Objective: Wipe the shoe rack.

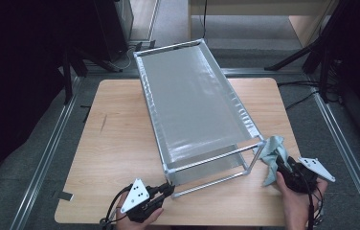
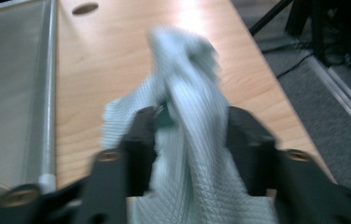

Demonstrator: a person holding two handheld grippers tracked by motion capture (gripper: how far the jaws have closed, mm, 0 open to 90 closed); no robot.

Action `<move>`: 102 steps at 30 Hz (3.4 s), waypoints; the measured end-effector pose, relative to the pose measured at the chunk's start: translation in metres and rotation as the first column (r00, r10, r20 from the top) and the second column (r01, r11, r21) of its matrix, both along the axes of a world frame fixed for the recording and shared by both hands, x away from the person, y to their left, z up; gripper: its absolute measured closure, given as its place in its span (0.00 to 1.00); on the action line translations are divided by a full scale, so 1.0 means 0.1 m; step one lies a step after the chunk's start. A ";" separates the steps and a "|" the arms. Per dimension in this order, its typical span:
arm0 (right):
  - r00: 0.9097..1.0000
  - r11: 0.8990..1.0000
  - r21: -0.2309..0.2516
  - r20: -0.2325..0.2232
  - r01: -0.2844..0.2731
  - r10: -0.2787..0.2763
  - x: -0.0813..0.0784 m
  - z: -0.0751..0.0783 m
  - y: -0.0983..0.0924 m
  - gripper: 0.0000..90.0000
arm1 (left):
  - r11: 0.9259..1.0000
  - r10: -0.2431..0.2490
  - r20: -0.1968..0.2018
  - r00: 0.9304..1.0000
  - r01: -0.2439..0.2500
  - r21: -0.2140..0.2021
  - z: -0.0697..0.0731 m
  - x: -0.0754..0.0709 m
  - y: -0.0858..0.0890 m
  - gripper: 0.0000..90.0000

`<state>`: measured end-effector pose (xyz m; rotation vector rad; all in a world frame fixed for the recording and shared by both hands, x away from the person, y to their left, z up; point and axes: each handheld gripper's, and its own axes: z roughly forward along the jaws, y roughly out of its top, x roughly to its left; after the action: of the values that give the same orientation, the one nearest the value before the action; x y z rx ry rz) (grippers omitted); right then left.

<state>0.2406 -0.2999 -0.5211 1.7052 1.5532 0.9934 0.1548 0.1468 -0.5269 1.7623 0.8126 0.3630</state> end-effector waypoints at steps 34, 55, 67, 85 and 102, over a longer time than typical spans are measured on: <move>0.958 0.966 -0.053 0.119 -0.255 0.260 0.33 0.26 1.11 0.90 | 1.000 0.028 -0.003 1.000 -0.028 -0.012 -0.01 -0.04 0.01 0.90; 0.938 0.944 -0.030 0.106 -0.328 0.330 0.97 0.34 1.39 0.49 | 0.994 -0.071 0.011 0.997 0.072 -0.079 0.09 -0.06 -0.02 0.60; 0.897 0.905 -0.019 0.127 -0.424 0.423 -0.02 0.39 1.35 0.15 | 0.991 0.117 0.053 0.992 -0.113 -0.065 0.10 -0.06 0.55 0.41; 0.754 0.757 0.030 0.115 -0.653 0.647 -0.72 0.21 2.11 0.01 | 0.915 0.395 -0.035 0.918 -0.397 -0.071 -0.10 0.26 1.25 0.29; 0.801 0.809 0.024 0.157 -0.587 0.577 -0.58 0.13 1.90 0.87 | 0.882 0.468 -0.030 0.883 -0.469 -0.041 -0.13 0.31 1.38 0.33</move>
<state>0.1823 -0.1103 -0.5082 1.1649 2.0166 1.4526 0.1860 0.2851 -0.5401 1.5119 1.2553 0.6419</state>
